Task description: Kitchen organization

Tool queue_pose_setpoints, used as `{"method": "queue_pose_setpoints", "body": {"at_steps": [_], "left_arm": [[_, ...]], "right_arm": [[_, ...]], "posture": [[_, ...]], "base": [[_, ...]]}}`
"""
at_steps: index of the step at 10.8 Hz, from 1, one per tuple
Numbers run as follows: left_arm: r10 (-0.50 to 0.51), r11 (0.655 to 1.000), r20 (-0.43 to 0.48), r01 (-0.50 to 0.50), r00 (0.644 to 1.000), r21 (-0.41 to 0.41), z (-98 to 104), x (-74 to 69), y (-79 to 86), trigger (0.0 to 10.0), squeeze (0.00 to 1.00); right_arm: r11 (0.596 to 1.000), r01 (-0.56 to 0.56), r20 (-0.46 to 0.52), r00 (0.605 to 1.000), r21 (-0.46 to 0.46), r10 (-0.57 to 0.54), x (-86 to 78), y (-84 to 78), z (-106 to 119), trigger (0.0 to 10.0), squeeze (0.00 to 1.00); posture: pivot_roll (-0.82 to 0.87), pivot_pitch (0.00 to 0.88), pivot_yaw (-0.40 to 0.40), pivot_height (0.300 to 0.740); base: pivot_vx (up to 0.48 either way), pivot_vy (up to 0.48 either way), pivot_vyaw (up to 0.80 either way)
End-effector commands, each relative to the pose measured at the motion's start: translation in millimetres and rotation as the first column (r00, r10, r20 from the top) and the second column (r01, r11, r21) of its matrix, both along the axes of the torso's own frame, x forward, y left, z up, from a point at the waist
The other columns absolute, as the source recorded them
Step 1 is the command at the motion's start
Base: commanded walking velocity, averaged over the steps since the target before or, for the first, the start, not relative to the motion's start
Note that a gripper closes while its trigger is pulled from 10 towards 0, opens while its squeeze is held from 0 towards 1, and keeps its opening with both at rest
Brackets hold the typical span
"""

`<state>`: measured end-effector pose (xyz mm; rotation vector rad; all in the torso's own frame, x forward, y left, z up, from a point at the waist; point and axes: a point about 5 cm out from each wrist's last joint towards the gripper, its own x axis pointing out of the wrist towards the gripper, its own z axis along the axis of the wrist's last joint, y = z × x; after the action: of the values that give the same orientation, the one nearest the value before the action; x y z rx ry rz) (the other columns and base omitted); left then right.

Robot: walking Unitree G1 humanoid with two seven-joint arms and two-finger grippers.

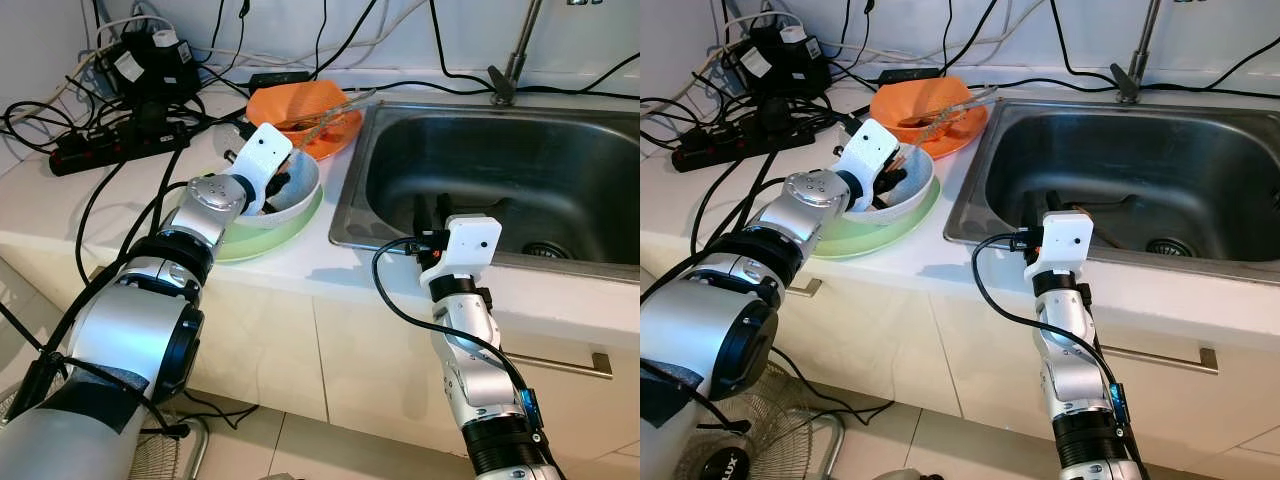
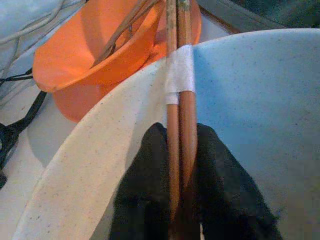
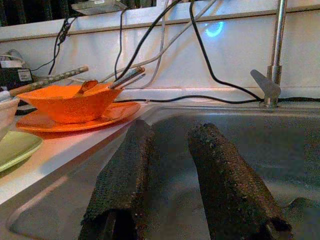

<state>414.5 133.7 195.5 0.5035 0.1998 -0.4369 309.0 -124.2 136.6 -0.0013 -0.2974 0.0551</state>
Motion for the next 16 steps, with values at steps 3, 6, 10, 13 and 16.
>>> {"method": "queue_pose_setpoints", "body": {"at_steps": [3, 6, 10, 13, 16], "left_arm": [[0.024, 1.0, 0.102, -0.023, 0.994, -0.013, 20, 4.1, 8.6, 0.0, 0.0], [0.006, 0.996, 0.219, 0.013, 0.976, -0.084, 44, 5.9, 7.1, 0.0, 0.0], [-0.139, 0.937, 0.488, 0.274, 0.862, -0.217, 90, -7.4, -20.1, 10.0, 0.0], [-0.192, 0.871, 0.62, 0.423, 0.76, -0.249, 103, -29.7, -44.7, 10.0, 0.0], [-0.124, 0.783, 0.648, 0.475, 0.751, -0.402, 95, -48.1, -63.4, 10.0, 0.0]], "right_arm": [[1.0, -0.017, -0.033, 0.999, -0.012, 0.016, 1.5, 3.9, -5, 10.0, 0.0], [1.0, -0.02, -0.032, 0.999, -0.013, 0.02, 2.7, 4.3, -4, 10.0, 0.0], [1.0, -0.022, -0.026, 0.999, -0.015, 0.021, 5.3, 4.0, -2, 10.0, 0.0], [1.0, -0.025, -0.026, 0.999, -0.015, 0.025, 6.7, 5.2, -2, 10.0, 0.0], [0.999, 0.006, -0.002, 1.0, -0.035, -0.006, 11.9, -6.0, 4, 10.0, 0.0]], "posture": [[0.02, 0.0, 0.115, 0.74], [0.03, 0.0, 0.109, 0.74], [0.02, 0.0, 0.106, 0.74], [0.03, 0.0, 0.104, 0.74], [0.02, 0.0, 0.107, 0.74]], "base": [[0.0, 0.0, 0.0], [0.0, 0.0, 0.0], [0.0, 0.0, 0.0], [0.0, 0.0, 0.0], [0.0, 0.0, 0.0]]}}
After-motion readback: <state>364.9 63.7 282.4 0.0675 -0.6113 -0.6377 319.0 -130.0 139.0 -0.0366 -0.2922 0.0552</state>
